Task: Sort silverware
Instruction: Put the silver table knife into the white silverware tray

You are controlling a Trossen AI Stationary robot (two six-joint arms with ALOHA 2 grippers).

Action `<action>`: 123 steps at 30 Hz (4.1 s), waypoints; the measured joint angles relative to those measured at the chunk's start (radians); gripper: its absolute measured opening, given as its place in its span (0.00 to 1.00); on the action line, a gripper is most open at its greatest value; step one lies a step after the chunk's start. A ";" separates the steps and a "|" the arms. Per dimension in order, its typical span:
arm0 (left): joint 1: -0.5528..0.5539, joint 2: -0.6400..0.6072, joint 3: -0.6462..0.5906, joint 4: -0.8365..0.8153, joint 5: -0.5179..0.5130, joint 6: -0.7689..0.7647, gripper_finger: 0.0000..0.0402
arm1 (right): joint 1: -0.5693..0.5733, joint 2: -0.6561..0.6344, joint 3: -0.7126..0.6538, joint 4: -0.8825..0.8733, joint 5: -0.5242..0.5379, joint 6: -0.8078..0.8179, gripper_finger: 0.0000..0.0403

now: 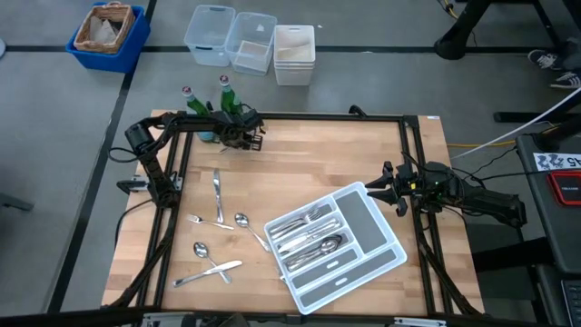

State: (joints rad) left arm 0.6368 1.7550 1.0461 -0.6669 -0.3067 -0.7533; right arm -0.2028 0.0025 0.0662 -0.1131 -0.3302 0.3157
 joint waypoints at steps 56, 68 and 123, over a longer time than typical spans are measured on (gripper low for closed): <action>0.008 0.082 -0.042 0.512 -0.046 -0.182 0.33 | 0.000 0.000 0.000 0.000 0.000 0.000 0.35; 0.007 0.118 -0.041 0.516 -0.037 -0.185 0.33 | 0.000 0.000 0.000 0.000 0.000 0.000 0.35; -0.407 -0.031 -0.045 -0.009 0.450 -0.286 0.33 | 0.000 0.000 0.000 0.000 0.000 0.000 0.35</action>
State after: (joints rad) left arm 0.2298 1.7238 1.0012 -0.6760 0.1436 -1.0397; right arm -0.2030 0.0023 0.0664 -0.1133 -0.3298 0.3157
